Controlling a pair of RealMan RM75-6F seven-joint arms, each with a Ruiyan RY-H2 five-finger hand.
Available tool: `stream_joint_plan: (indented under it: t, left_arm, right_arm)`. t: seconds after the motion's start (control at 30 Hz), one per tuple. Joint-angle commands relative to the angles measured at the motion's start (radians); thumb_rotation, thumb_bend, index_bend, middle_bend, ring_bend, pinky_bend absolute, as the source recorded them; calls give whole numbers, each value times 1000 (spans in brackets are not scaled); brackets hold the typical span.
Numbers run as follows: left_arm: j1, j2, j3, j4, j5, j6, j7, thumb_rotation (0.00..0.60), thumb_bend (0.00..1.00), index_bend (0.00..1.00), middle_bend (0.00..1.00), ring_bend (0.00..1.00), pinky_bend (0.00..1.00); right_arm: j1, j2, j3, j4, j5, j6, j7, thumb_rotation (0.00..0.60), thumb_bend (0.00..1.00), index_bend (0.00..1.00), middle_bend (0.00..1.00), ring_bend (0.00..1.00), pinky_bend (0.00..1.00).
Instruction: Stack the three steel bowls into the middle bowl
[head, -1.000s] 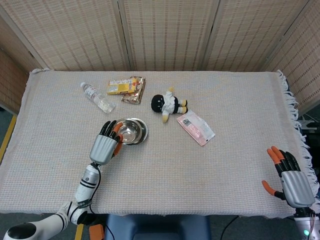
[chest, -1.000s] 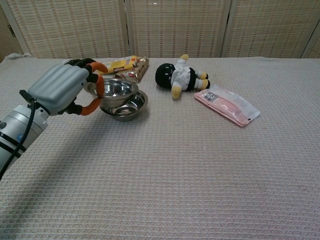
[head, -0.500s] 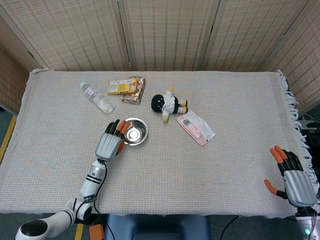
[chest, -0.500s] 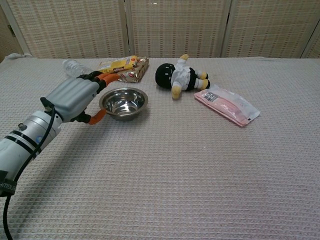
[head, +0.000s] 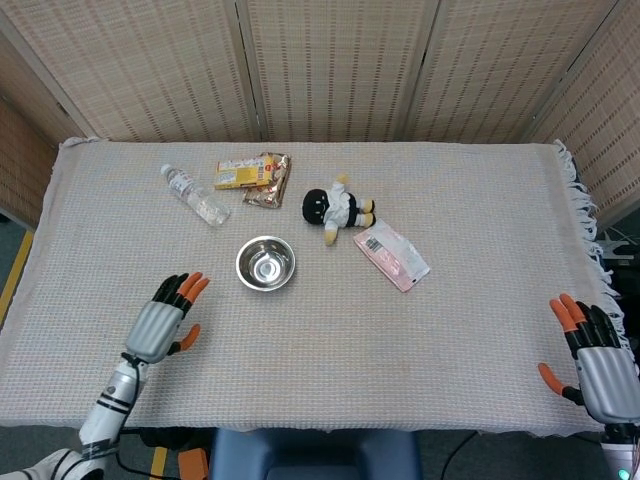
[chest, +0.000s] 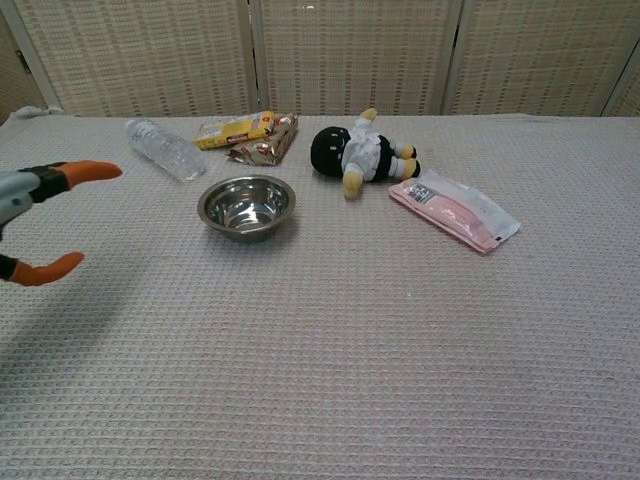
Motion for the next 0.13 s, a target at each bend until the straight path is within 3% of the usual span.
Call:
stream_joint_plan:
  t: [0.03, 0.13]
  left_arm:
    - [181, 212, 149, -113, 29, 123, -137, 600, 416, 0, 0, 0, 43]
    - [256, 254, 150, -64, 33, 232, -235, 600, 412, 0, 0, 0, 35]
  right_arm:
    - [-16, 7, -9, -21, 2, 6, -41, 600, 186, 0, 0, 0, 0]
    - [-49, 15, -46, -61, -23, 24, -88, 600, 182, 0, 0, 0, 0]
